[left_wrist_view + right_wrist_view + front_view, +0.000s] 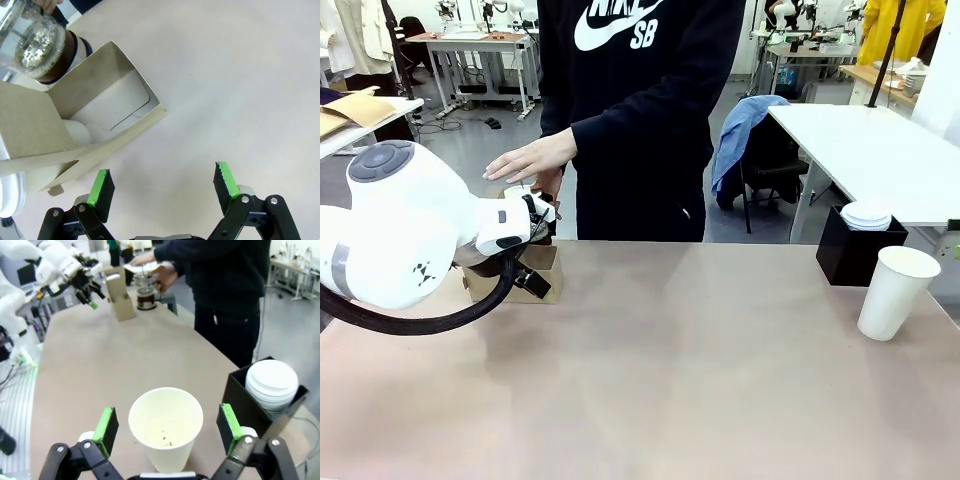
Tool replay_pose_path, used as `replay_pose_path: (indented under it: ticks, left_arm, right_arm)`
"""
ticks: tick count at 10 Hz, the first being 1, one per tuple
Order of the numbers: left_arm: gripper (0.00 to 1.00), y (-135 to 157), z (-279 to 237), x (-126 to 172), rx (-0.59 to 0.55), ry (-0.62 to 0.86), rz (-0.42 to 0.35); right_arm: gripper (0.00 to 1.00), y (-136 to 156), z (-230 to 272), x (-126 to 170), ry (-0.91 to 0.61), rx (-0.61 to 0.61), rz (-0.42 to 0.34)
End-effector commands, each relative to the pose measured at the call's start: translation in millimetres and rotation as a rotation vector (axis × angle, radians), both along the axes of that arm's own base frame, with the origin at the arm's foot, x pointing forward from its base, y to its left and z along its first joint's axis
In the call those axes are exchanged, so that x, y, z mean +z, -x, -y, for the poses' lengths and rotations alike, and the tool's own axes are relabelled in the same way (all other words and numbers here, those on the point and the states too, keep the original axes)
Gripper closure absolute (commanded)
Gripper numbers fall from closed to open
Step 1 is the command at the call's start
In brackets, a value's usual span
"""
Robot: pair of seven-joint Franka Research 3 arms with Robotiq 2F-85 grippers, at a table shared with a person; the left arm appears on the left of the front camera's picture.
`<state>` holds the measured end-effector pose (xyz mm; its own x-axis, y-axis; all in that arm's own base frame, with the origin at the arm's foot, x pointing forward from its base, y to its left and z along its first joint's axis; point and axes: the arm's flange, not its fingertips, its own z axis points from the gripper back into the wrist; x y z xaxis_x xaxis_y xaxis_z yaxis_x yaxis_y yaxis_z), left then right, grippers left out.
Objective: Pour a drink into a cup and package it in a carrier.
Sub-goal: Pick up the 600 ml Paper Cup and place it in the middle top area of the table.
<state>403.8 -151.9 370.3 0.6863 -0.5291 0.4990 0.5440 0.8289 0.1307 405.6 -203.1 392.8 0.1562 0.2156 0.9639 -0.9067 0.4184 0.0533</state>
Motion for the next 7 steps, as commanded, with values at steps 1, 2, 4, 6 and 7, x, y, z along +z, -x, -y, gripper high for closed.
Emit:
replay_pose_path:
  ticks: [1,2,4,6,7]
  left_arm:
    - [0.00,0.0,-0.2,0.0,0.000,0.000,0.000]
    - [0.00,0.0,-0.2,0.0,0.000,0.000,0.000]
    - [0.00,0.0,-0.2,0.0,0.000,0.000,0.000]
    - [0.00,0.0,-0.2,0.0,0.000,0.000,0.000]
    - [0.00,0.0,-0.2,0.0,0.000,0.000,0.000]
  right_arm:
    - [0.00,14.6,4.4,23.1,0.019,0.004,0.026]
    - [0.00,14.6,4.4,23.1,0.019,0.004,0.026]
    - [0.00,-2.9,26.1,-7.0,-0.074,-0.022,0.058]
    - [0.00,4.2,57.2,-48.6,-0.221,0.006,0.170]
    - [0.00,7.0,63.7,-68.3,-0.258,0.019,0.169]
